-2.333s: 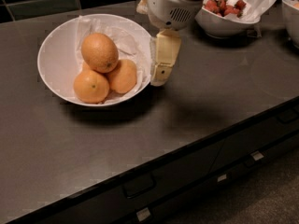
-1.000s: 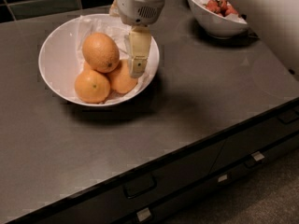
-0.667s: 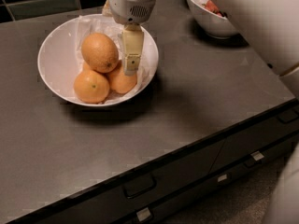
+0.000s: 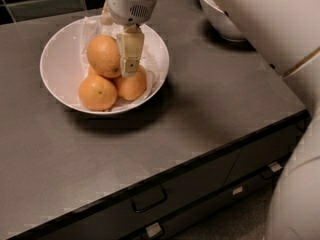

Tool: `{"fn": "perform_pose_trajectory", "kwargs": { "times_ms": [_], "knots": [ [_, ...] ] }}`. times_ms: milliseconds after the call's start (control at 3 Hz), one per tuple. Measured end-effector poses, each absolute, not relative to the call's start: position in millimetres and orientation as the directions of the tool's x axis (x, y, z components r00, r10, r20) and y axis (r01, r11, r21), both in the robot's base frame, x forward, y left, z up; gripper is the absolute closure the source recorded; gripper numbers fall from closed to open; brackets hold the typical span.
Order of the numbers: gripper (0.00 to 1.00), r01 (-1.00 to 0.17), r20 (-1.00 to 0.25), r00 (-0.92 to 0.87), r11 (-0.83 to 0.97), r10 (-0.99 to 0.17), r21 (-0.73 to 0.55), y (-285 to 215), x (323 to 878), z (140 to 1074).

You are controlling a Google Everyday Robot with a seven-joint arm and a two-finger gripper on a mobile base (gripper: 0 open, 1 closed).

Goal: Pick orange from white bowl

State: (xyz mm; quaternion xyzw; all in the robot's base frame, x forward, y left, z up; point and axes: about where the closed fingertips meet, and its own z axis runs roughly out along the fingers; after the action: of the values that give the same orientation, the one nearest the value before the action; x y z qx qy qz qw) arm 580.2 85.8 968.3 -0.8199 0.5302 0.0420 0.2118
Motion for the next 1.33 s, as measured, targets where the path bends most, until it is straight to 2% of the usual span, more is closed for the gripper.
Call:
{"fn": "perform_pose_trajectory", "kwargs": {
  "times_ms": [667, 1000, 1333],
  "knots": [
    [0.11, -0.887, -0.316, 0.444, -0.361, -0.838, -0.288, 98, 574, 963],
    [0.16, -0.883, -0.321, 0.458, -0.382, -0.829, -0.275, 109, 577, 957],
    [0.16, -0.882, -0.319, 0.463, -0.394, -0.827, -0.259, 115, 586, 946]
  ]
}}
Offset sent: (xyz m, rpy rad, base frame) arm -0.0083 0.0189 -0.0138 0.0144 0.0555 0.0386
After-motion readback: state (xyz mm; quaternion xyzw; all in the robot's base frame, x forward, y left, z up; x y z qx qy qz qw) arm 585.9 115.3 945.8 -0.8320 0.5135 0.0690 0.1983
